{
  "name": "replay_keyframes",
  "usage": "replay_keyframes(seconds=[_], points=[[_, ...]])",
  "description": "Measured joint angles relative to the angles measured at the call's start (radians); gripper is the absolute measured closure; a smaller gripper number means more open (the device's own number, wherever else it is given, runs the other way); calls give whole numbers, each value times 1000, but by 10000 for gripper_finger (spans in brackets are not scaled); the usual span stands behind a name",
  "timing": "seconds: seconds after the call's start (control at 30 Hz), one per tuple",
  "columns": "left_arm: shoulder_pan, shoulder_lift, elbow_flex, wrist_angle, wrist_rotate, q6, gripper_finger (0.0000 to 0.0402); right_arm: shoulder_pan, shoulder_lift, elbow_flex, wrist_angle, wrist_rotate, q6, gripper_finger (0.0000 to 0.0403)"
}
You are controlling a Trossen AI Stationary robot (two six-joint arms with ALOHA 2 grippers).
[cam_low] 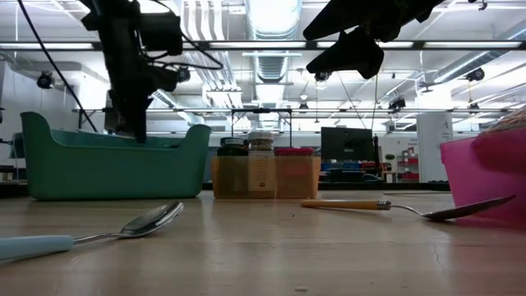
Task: Pick & Place Food Item
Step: Put the black spoon into the green bin
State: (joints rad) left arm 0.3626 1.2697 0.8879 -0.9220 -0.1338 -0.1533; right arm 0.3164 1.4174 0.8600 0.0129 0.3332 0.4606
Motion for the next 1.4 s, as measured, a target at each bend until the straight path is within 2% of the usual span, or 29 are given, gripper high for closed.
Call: replay_keyframes(seconds=[0.33, 0.63, 0.93, 1.4], points=[[0, 0, -129, 40, 42, -38, 401, 0, 0, 0, 0, 0, 0, 103], [-1, 0, -202, 175, 121, -118, 401, 0, 0, 0, 0, 0, 0, 103], [-1, 0, -257, 213, 150, -211, 401, 0, 0, 0, 0, 0, 0, 103], [-15, 0, -291, 226, 180, -263, 401, 0, 0, 0, 0, 0, 0, 103]])
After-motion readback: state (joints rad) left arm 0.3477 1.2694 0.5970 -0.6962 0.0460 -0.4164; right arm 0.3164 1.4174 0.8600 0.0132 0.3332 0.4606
